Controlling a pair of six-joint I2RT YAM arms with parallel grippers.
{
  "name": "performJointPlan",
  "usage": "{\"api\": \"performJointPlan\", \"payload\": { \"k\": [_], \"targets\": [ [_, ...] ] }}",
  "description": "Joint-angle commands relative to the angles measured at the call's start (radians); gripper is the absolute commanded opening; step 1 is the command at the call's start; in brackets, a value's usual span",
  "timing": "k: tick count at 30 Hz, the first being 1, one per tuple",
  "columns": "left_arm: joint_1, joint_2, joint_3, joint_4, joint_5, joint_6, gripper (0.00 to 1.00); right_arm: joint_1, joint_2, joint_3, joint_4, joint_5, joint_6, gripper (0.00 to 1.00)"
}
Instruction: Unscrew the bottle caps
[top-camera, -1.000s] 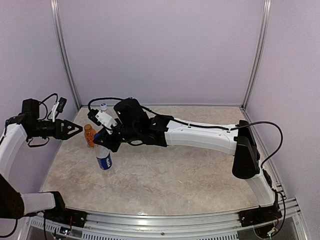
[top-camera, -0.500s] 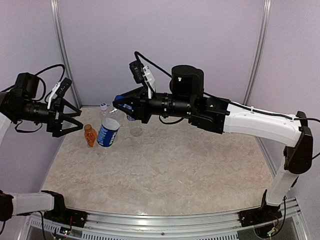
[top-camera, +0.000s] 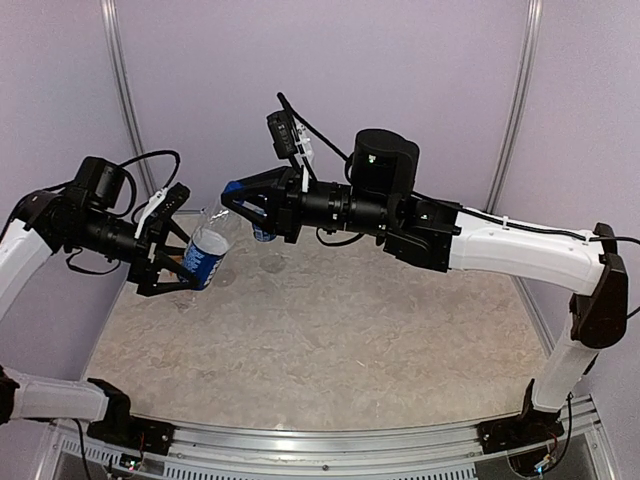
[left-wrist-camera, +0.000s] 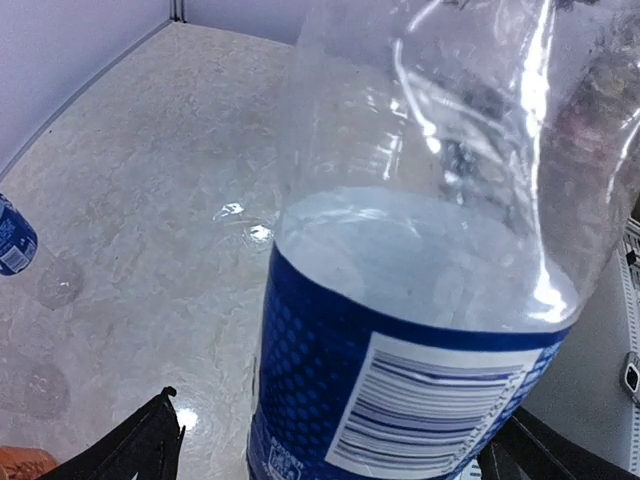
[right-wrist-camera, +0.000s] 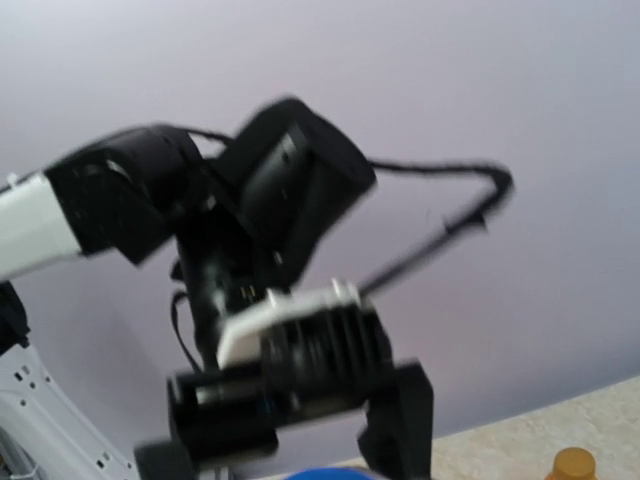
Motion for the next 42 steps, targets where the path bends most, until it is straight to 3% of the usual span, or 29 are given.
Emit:
{"api": "performJointPlan", "payload": {
  "k": [1, 5, 12, 13, 14, 17, 18, 19, 24, 28, 31, 37, 39, 42],
  "targets": [
    [-0.054, -0.005, -0.043, 0.086, 0.009, -0.056, 0.99, 0.006, 0.012, -0.007, 0.055, -0.021, 0.019, 0.00],
    [-0.112, -0.018, -0.065, 0.122, -0.018, -0.064, 0.87, 0.007, 0.015, -0.007, 0.064, -0.017, 0.024, 0.00],
    [-0.120, -0.029, -0.053, 0.128, -0.041, -0.095, 0.45, 0.005, 0.010, -0.017, 0.034, 0.010, 0.020, 0.00],
    [-0.120, -0.029, -0.051, 0.129, -0.055, -0.099, 0.44, 0.004, 0.007, -0.021, 0.026, 0.018, 0.020, 0.08],
    [-0.120, -0.031, -0.050, 0.131, -0.074, -0.104, 0.43, 0.002, 0.001, -0.026, 0.020, 0.028, 0.023, 0.25],
    [-0.122, -0.035, -0.051, 0.148, -0.195, -0.110, 0.44, 0.000, -0.023, -0.038, -0.025, 0.061, 0.027, 0.89],
    [-0.126, -0.040, -0.053, 0.162, -0.259, -0.102, 0.44, 0.000, -0.033, -0.035, -0.060, 0.077, 0.026, 0.97],
    [-0.131, -0.043, -0.055, 0.177, -0.344, -0.083, 0.44, 0.000, -0.047, -0.031, -0.094, 0.097, 0.024, 0.99],
    [-0.223, -0.058, -0.117, 0.355, -0.861, 0.134, 0.34, -0.002, -0.076, 0.029, -0.374, 0.298, 0.035, 0.99],
    [-0.300, -0.093, -0.207, 0.558, -1.101, 0.351, 0.34, -0.034, -0.079, -0.001, -0.356, 0.193, 0.108, 0.99],
    [-0.333, -0.114, -0.234, 0.651, -1.148, 0.420, 0.34, -0.066, -0.077, -0.030, -0.301, 0.128, 0.171, 0.98],
    [-0.415, -0.133, -0.301, 0.745, -1.211, 0.537, 0.35, -0.101, -0.021, 0.008, -0.271, 0.003, 0.223, 0.80],
    [-0.419, -0.135, -0.308, 0.740, -1.208, 0.545, 0.35, -0.104, -0.009, 0.017, -0.259, -0.026, 0.232, 0.72],
    [-0.418, -0.133, -0.315, 0.747, -1.208, 0.547, 0.35, -0.107, -0.001, 0.022, -0.246, -0.045, 0.240, 0.51]
  ]
}}
